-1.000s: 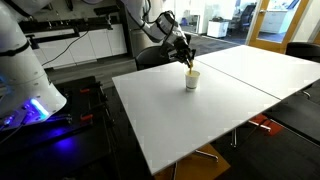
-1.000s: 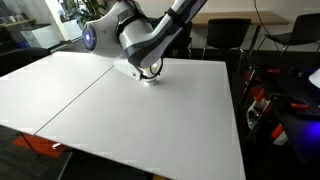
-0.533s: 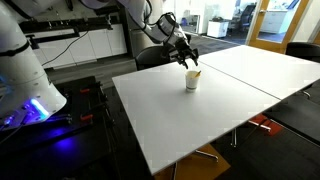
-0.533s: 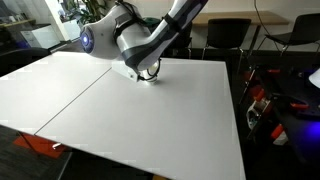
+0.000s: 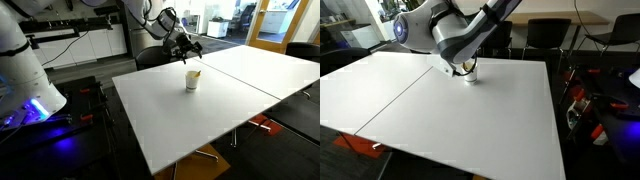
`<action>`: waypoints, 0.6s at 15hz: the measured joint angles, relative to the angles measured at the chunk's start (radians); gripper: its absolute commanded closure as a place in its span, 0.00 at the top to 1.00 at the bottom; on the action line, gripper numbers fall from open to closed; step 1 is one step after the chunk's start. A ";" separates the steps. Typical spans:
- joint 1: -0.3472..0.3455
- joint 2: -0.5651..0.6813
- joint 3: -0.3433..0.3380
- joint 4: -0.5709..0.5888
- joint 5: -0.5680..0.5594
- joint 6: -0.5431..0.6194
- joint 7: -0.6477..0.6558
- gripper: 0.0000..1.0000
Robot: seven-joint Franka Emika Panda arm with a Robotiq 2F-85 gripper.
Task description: Pick up the pen and put it in the cup
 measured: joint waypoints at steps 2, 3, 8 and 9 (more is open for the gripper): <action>0.002 -0.021 0.000 -0.012 0.000 -0.001 0.019 1.00; 0.003 -0.032 0.000 -0.021 0.000 -0.001 0.027 1.00; 0.005 -0.089 0.004 -0.083 0.001 -0.001 0.079 1.00; 0.005 -0.101 0.006 -0.100 0.002 -0.001 0.092 1.00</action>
